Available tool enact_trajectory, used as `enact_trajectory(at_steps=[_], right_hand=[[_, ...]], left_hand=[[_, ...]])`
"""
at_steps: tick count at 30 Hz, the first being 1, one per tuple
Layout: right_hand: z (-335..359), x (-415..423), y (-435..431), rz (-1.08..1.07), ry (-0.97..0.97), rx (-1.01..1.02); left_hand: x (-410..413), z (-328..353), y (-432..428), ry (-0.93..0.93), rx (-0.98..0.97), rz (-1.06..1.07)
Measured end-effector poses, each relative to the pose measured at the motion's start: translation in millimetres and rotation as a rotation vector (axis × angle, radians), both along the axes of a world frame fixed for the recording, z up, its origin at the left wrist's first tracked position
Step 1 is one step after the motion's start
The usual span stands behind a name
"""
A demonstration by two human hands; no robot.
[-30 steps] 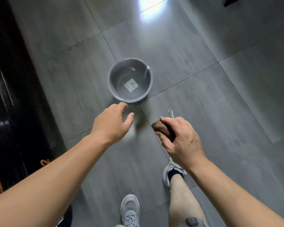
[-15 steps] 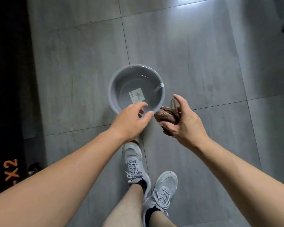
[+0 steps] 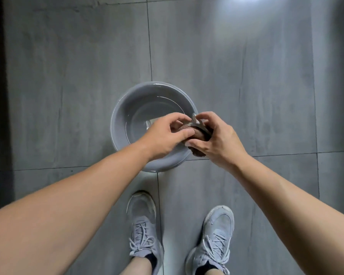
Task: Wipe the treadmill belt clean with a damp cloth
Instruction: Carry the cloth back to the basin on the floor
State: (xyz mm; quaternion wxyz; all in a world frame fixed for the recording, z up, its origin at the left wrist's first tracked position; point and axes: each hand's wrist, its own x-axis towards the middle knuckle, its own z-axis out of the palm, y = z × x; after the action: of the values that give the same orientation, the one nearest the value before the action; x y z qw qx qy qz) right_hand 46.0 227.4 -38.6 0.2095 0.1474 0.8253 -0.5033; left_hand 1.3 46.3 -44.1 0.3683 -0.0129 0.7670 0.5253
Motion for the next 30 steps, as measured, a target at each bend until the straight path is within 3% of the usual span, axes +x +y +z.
enact_trajectory(at_steps=[6, 12, 17, 22, 26, 30], right_hand=[[-33, -16, 16, 0.1, 0.047, 0.093], [-47, -8, 31, 0.144, -0.049, 0.068], [-51, -8, 30, 0.142, -0.088, 0.156], [-49, -11, 30, -0.007, -0.036, 0.069], [-56, -8, 26, -0.172, -0.078, -0.116], [-55, -14, 25, -0.188, -0.016, -0.084]], left_hand=[[-5, -31, 15, -0.073, -0.026, 0.23], [3, -48, 28, -0.192, 0.034, 0.449], [1, -54, 31, -0.227, 0.124, 0.391], [0, -57, 22, -0.177, 0.142, 0.226], [-2, -65, 21, -0.089, 0.079, 0.324], [0, -71, 30, -0.145, 0.09, 0.46]])
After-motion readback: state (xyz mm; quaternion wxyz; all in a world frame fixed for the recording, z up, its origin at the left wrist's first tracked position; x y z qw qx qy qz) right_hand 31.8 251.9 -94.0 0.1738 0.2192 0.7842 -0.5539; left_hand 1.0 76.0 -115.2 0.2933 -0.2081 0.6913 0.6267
